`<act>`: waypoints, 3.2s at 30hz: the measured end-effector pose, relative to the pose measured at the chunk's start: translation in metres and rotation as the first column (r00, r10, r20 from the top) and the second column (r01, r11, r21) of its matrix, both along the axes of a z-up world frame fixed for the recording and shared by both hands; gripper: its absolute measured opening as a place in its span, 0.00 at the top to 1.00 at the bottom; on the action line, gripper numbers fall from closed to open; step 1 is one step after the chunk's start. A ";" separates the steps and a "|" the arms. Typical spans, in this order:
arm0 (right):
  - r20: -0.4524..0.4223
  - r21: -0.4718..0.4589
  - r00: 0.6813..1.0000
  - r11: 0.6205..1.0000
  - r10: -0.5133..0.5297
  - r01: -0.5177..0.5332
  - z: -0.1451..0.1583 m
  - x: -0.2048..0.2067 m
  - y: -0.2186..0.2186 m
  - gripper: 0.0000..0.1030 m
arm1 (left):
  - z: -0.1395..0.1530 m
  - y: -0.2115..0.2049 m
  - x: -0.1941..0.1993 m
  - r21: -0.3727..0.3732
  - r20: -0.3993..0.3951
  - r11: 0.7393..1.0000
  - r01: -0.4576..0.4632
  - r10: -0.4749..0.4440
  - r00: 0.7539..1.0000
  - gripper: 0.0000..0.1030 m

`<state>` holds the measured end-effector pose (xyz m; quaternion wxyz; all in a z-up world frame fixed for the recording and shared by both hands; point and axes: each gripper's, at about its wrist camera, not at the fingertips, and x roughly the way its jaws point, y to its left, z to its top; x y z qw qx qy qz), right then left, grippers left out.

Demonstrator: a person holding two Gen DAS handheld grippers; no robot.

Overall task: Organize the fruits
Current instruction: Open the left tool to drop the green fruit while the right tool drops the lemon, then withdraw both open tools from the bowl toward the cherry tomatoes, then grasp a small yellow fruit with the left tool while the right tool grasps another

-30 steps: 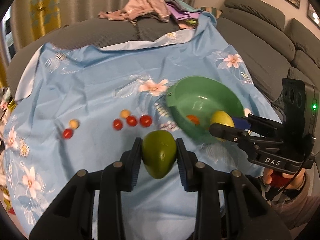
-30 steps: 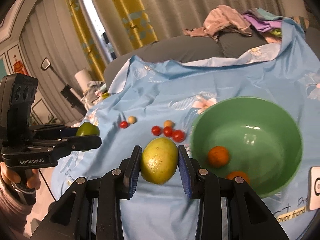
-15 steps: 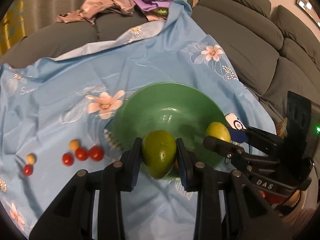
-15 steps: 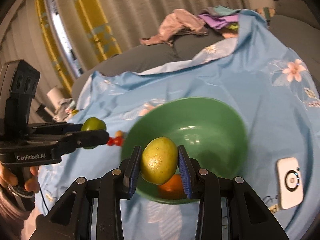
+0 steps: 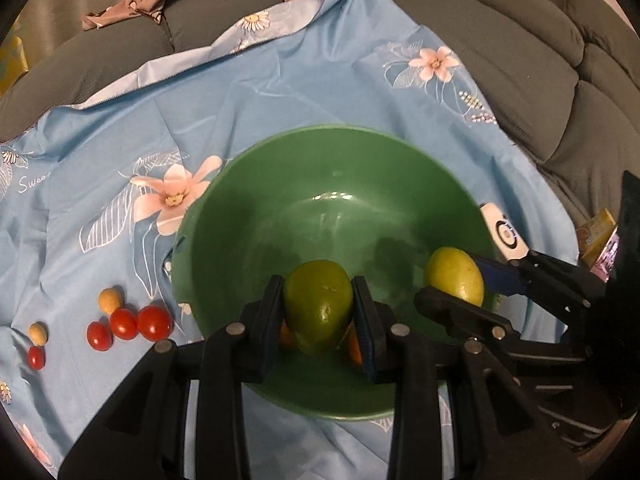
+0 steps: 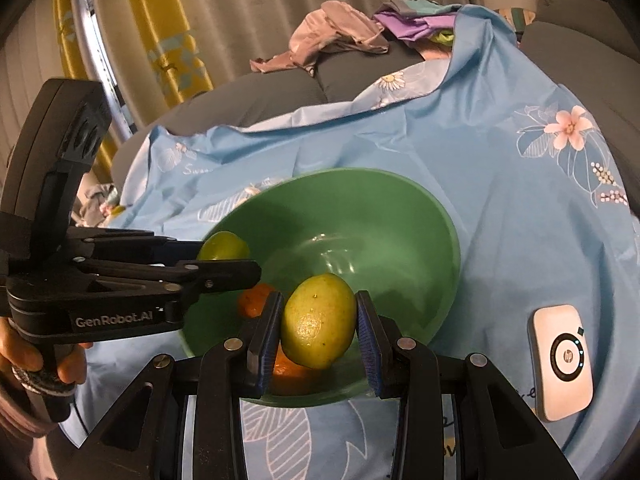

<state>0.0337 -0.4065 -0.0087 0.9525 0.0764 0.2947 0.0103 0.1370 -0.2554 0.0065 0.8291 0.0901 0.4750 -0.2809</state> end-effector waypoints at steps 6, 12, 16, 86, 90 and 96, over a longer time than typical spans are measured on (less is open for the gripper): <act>0.001 -0.050 1.000 0.999 -0.012 0.012 -0.001 0.003 0.003 0.63 | -0.013 -0.003 0.004 0.048 -0.016 0.999 -0.005 0.005 1.000 0.68; -0.001 -0.078 1.000 0.997 -0.014 0.014 -0.002 0.006 0.006 0.63 | -0.017 -0.002 0.006 0.067 -0.014 0.998 -0.015 0.016 1.000 0.68; -0.005 -0.098 1.000 0.995 -0.021 0.021 -0.002 0.006 0.009 0.63 | -0.016 -0.002 0.004 0.075 0.001 0.997 -0.024 0.024 1.000 0.66; -0.201 -0.020 0.932 0.950 0.301 -0.312 0.004 0.114 0.188 0.53 | -0.017 0.312 -0.076 -0.249 -0.047 0.833 -0.493 0.498 0.866 0.14; -0.223 -0.076 0.939 0.955 0.262 -0.285 0.000 0.147 0.195 0.53 | -0.019 0.311 -0.059 -0.236 -0.040 0.845 -0.479 0.484 0.874 0.16; -0.288 -0.155 0.941 0.961 0.179 -0.230 -0.016 0.192 0.199 0.59 | -0.022 0.319 -0.031 -0.235 -0.031 0.839 -0.490 0.497 0.867 0.19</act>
